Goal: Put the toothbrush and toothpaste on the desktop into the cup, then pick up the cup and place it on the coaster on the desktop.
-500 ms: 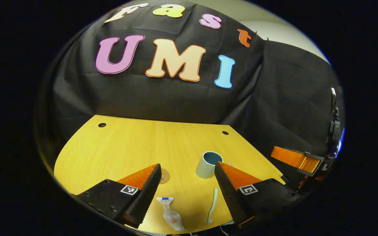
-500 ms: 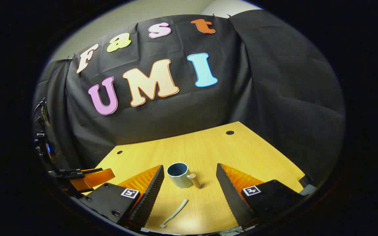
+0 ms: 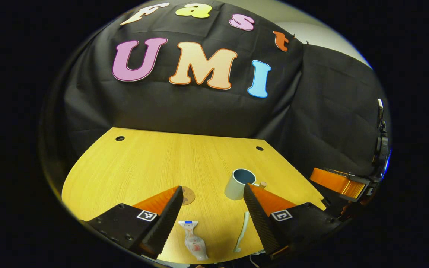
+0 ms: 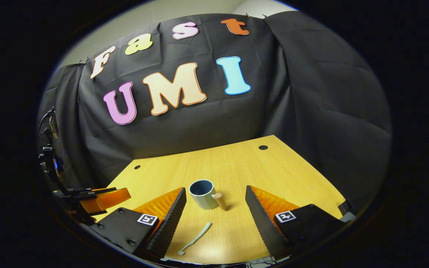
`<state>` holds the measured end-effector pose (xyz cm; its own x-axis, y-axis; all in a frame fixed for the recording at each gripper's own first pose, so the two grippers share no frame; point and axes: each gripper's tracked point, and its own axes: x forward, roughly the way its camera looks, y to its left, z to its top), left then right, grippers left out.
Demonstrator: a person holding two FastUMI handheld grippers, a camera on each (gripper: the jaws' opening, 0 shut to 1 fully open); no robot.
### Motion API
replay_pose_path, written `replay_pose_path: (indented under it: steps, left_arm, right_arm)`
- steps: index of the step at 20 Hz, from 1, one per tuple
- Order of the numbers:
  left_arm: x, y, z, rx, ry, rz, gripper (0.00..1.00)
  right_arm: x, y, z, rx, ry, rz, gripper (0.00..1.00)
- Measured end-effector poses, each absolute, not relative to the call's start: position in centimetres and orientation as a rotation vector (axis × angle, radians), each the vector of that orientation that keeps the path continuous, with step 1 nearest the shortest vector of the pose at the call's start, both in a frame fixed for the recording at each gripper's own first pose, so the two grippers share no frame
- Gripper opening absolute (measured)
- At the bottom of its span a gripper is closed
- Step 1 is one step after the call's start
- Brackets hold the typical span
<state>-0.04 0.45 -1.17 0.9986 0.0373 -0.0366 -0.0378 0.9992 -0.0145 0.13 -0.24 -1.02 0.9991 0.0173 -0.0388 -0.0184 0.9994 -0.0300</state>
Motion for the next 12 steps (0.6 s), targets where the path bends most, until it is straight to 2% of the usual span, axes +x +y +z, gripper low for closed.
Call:
replay_pose_path:
  steps: [12]
  left_arm:
    - [0.3, 2.1, -2.7, -0.025, 0.072, 0.044, 0.95]
  right_arm:
    - [0.5, -0.2, -4.0, -0.049, 0.126, -0.028, 0.98]
